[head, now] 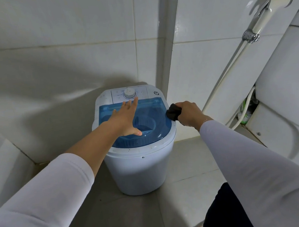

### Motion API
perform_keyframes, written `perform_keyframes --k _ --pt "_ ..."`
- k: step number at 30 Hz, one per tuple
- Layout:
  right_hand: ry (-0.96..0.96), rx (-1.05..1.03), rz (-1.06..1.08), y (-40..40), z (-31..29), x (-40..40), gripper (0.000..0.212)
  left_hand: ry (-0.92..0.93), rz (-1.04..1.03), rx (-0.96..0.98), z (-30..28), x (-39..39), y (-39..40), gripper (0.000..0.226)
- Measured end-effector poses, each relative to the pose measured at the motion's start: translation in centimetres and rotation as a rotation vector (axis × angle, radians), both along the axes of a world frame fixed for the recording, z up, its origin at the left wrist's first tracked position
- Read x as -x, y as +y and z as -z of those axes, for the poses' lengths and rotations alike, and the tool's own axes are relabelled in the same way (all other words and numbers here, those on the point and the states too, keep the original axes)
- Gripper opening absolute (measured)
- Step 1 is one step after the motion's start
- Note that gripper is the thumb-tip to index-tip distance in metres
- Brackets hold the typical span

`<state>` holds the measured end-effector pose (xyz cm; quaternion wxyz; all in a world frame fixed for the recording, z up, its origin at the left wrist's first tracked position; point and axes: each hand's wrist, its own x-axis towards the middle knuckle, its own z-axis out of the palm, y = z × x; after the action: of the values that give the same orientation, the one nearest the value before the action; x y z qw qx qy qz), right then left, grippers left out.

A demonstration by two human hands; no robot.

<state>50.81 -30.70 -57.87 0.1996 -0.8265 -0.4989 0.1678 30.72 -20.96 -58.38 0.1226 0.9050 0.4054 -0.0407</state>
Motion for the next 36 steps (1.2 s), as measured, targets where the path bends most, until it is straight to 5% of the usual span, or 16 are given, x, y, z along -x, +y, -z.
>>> perform_keyframes --k 36 --pt "-0.029 0.057 -0.09 -7.1 -1.1 13.6 0.031 -0.116 -0.097 -0.079 -0.5 2.5 -2.3 0.117"
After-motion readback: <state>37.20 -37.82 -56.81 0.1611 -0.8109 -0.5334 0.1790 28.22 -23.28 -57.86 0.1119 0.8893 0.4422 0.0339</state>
